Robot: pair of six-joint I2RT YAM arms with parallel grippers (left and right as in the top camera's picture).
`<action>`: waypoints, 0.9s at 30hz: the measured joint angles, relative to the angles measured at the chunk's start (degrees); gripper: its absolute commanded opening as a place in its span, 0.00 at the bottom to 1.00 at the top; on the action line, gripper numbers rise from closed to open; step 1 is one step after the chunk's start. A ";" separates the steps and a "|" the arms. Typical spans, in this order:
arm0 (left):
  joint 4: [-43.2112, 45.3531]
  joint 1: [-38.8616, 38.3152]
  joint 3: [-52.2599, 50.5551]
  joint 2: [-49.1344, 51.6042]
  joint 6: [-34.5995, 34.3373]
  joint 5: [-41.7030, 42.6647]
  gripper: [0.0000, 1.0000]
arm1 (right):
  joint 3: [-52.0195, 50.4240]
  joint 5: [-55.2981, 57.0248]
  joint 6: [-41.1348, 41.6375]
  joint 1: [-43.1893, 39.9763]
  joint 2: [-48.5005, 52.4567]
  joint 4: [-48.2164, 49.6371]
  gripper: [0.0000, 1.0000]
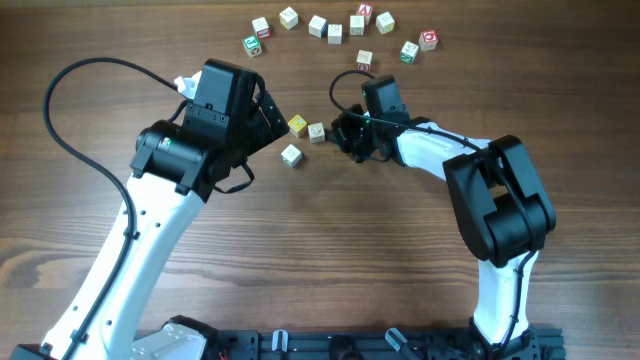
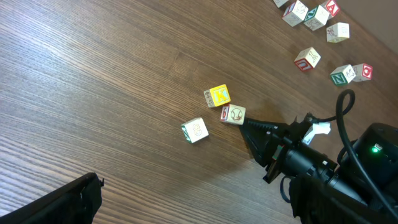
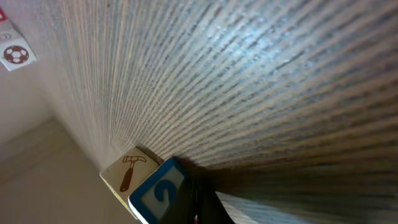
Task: Form a circle
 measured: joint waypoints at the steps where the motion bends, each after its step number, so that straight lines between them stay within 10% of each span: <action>1: 0.00 0.00 0.00 0.00 0.00 0.00 1.00 | 0.04 0.74 -1.29 0.11 -0.02 -0.04 0.04; 17: 4.76 0.00 -0.04 0.00 0.00 -0.04 1.00 | 0.37 8.90 -33.66 -9.75 -4.28 -7.89 0.04; 27: 14.95 0.00 -0.20 0.59 -2.19 -0.72 1.00 | 0.37 12.02 -35.12 -12.09 -4.33 -9.55 0.04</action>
